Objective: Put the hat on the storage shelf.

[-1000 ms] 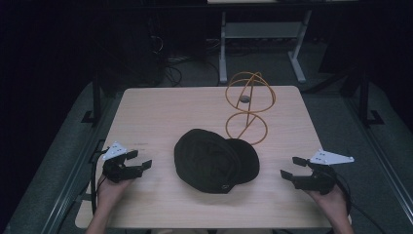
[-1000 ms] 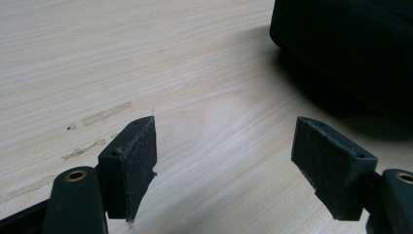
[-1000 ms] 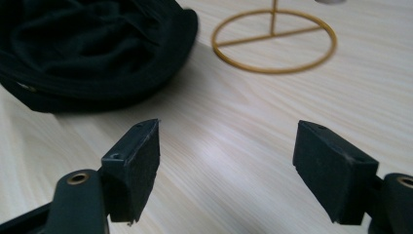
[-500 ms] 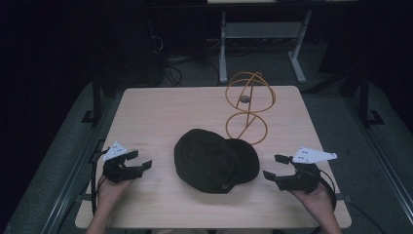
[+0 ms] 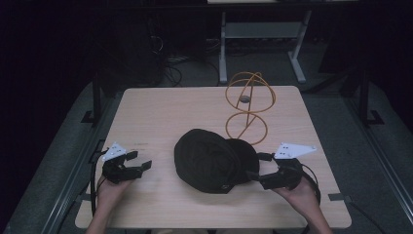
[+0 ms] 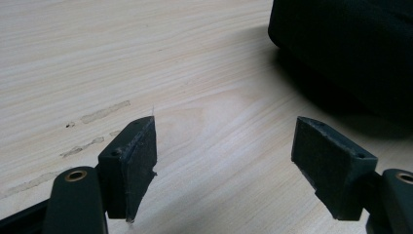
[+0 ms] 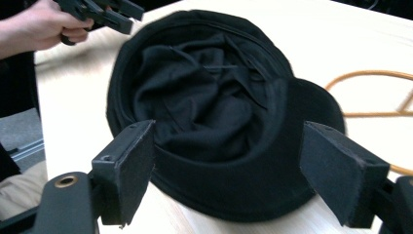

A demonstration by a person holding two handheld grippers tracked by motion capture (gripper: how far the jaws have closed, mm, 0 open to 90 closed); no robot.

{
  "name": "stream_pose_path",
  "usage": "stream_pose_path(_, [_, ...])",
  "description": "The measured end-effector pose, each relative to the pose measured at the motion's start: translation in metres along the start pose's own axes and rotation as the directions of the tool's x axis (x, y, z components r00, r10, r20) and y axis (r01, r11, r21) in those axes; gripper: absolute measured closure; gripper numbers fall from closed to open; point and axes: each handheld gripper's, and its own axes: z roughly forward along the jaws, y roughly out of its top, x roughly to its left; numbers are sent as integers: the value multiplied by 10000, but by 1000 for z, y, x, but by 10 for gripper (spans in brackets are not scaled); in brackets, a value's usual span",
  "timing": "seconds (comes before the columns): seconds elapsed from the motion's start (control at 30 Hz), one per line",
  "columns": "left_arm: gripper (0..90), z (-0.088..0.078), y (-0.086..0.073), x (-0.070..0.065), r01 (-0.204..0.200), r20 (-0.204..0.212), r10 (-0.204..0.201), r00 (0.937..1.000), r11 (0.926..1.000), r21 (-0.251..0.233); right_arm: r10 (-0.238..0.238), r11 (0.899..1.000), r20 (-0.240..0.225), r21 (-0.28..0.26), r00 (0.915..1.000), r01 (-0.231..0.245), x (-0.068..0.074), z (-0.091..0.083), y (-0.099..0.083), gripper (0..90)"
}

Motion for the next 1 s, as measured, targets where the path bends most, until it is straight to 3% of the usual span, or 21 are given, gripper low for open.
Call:
stream_pose_path(0.53, [244,-1,0,0,-21,21,21,10000,10000,-6,-622,9974,-773,303,9951,647,29,38,30,226])
stream_pose_path(0.83, [244,-2,0,0,-26,40,26,10000,10000,-13,-649,9967,-936,423,9935,691,39,52,36,232])
stream_pose_path(1.0, [244,-2,0,0,-142,54,142,9999,9999,22,-658,9950,-1269,667,9897,747,46,63,39,234])
